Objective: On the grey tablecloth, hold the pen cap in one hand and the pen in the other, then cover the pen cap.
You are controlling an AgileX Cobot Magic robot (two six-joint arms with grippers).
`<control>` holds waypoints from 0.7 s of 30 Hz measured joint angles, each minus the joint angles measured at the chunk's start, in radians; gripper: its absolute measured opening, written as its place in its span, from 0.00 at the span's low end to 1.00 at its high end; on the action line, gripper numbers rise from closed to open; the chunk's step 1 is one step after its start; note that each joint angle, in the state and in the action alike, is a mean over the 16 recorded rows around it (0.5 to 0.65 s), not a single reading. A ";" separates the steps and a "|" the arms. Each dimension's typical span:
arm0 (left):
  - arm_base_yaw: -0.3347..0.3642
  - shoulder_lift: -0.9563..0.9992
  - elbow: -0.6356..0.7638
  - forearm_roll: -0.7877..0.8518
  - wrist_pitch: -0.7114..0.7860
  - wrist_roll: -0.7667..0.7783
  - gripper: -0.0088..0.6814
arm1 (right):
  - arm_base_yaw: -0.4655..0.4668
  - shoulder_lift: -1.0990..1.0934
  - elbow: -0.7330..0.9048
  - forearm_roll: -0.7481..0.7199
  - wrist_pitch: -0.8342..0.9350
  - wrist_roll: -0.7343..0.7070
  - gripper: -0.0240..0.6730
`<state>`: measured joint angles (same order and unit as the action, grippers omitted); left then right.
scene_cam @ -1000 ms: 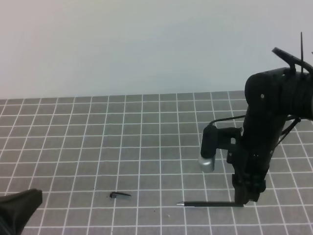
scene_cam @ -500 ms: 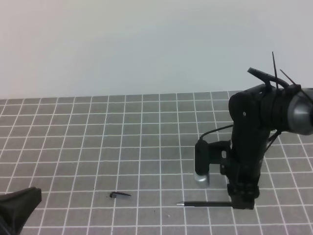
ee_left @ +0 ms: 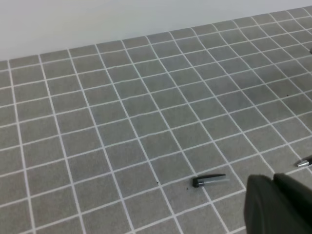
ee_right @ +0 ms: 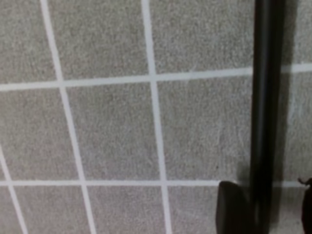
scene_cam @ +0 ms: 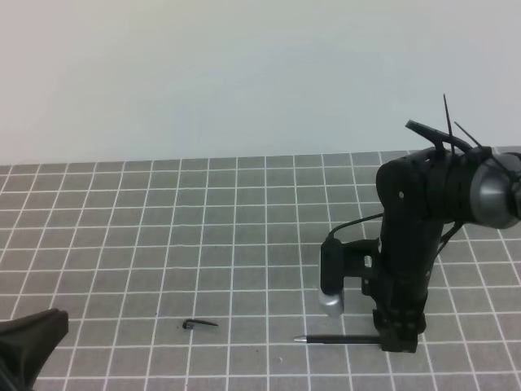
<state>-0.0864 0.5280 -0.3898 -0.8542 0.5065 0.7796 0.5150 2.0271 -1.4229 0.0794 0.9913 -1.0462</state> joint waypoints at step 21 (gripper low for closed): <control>0.000 0.000 0.000 -0.014 -0.019 0.006 0.01 | 0.000 0.031 -0.010 -0.040 0.057 0.027 0.16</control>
<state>-0.0864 0.5280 -0.3898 -0.8679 0.4874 0.7854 0.5150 2.0576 -1.4325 0.0398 1.0481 -1.0193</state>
